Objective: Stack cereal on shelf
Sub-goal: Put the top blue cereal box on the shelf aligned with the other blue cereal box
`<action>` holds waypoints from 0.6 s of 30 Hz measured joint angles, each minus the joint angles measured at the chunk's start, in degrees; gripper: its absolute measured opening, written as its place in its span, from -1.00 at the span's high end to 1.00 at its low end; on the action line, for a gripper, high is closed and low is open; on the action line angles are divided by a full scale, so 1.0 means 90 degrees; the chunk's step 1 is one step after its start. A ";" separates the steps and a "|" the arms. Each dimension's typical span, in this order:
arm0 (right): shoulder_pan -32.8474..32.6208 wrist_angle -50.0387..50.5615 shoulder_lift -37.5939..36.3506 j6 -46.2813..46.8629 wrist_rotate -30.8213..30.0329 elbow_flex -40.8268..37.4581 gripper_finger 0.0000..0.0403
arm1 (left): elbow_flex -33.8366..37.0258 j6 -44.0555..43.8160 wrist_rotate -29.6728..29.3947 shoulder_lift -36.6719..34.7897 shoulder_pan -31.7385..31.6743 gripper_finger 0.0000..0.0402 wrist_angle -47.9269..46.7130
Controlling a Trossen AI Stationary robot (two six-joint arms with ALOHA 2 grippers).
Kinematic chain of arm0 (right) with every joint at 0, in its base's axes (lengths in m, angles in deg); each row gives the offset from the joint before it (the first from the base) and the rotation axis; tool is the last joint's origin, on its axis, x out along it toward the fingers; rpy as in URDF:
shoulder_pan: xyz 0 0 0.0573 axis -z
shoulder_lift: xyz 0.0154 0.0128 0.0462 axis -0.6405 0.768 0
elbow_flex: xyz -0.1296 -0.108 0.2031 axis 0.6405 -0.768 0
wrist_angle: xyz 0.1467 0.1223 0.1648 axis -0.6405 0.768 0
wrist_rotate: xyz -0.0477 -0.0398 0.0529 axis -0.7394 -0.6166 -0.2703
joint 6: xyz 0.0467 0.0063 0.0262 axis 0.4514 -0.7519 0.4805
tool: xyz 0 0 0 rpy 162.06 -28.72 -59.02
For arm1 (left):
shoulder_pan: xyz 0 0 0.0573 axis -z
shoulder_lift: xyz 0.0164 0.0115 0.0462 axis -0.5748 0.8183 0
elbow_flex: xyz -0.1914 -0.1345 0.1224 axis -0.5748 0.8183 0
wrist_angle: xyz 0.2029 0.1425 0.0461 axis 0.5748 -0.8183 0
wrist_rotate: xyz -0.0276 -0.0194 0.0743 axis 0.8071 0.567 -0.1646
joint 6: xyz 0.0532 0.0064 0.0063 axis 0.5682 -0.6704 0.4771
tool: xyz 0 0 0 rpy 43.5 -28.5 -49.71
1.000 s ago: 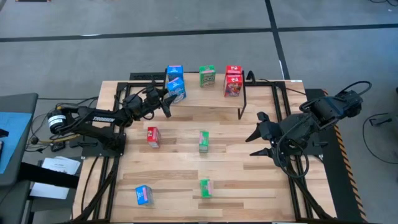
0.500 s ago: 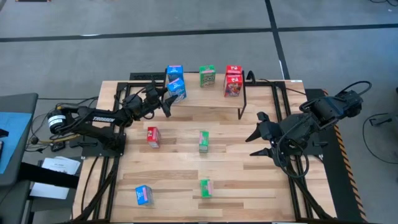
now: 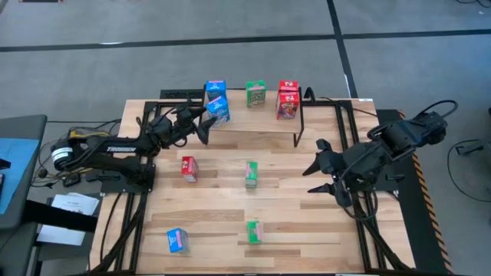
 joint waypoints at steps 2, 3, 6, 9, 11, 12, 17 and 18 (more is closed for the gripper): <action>-0.0002 0.0014 0.0004 0.0111 0.0006 -0.0048 -0.32 | 0.0000 -0.0007 0.0017 -0.0225 0.0000 -0.51 -0.0410; 0.0000 0.0007 0.0004 0.0176 0.0009 -0.0048 -0.32 | 0.0000 -0.0027 0.0020 -0.0344 0.0000 -0.51 -0.0638; 0.0000 -0.0010 -0.0001 0.0250 0.0009 -0.0045 -0.32 | 0.0000 -0.0051 0.0044 -0.0667 0.0031 -0.51 -0.1178; -0.0002 -0.0025 0.0002 0.0250 0.0009 -0.0045 -0.32 | 0.0000 -0.0051 0.0089 -0.0980 0.0169 -0.51 -0.1525; 0.0000 -0.0025 -0.0001 0.0248 0.0007 -0.0045 -0.32 | 0.0000 -0.0097 0.0177 -0.1151 0.0316 -0.51 -0.1635; 0.0000 -0.0023 0.0002 0.0248 0.0006 -0.0045 -0.32 | 0.0000 -0.0145 0.0269 -0.1231 0.0394 -0.51 -0.1673; -0.0002 -0.0025 0.0002 0.0248 0.0006 -0.0045 -0.32 | 0.0000 -0.0187 0.1136 -0.1465 0.0785 -0.51 -0.1694; 0.0000 -0.0025 0.0002 0.0248 0.0006 -0.0045 -0.32 | -0.0002 -0.0187 0.1275 -0.1470 0.0857 -0.51 -0.1703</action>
